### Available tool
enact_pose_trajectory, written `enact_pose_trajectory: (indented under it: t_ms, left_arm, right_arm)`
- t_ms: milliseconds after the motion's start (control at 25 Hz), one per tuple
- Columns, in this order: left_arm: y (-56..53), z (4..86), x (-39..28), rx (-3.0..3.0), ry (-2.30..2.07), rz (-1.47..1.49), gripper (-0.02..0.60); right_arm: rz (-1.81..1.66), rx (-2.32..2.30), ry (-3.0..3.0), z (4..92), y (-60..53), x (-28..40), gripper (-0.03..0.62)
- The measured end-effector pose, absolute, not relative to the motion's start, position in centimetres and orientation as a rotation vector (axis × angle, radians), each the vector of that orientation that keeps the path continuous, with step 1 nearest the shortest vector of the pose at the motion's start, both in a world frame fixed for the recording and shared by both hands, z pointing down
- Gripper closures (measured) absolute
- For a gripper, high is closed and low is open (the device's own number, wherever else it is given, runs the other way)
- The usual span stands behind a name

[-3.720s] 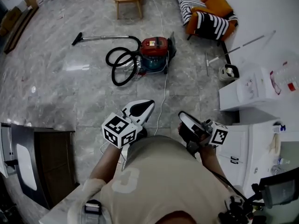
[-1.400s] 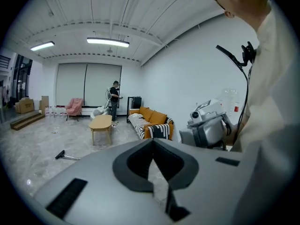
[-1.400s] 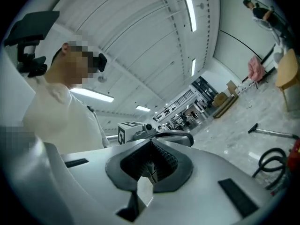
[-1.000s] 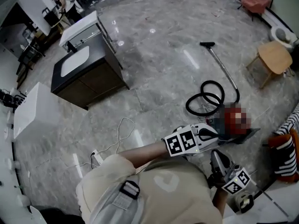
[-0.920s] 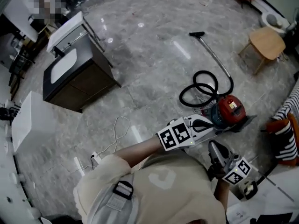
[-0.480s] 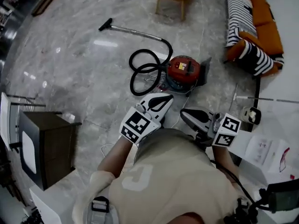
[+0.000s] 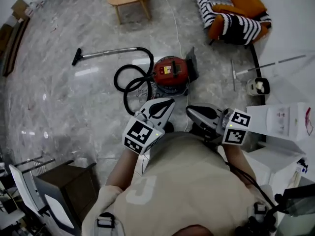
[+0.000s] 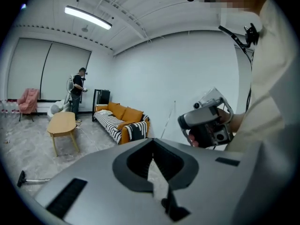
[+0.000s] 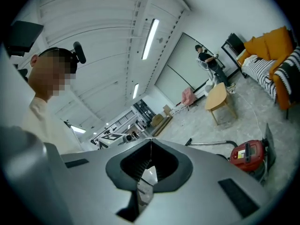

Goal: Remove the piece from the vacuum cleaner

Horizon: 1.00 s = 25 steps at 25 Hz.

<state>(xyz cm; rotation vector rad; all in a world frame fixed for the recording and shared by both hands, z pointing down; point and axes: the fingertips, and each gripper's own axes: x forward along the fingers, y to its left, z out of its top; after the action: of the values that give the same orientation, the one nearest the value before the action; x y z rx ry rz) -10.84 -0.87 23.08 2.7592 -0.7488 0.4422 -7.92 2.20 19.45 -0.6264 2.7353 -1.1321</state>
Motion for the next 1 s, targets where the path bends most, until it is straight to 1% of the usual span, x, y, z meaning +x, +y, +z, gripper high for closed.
enact_pose_trajectory:
  t_ms: [320,560,760,1000]
  left_arm:
    - [-3.9,24.8,-6.7,2.717,-0.752,0.573,0.586]
    - [-7.5,25.7,-1.9,2.631,-0.87,0.65,0.586]
    - [-10.1,26.2,2.9,2.584,-0.956,0.737,0.586]
    - [-11.1,27.4,5.3,2.472,-1.082,0.795,0.586]
  right_arm:
    - [-1.258,-0.666,2.64,22.3,-2.1,-3.2,0.591]
    - [-1.298,-0.602,2.669,23.9,-6.7,1.8,0.591]
    - [-1.357,-0.554,2.711,26.1,-9.6,7.3,0.591]
    - [-1.484,-0.498,2.787,29.9,-11.4,11.2,0.591]
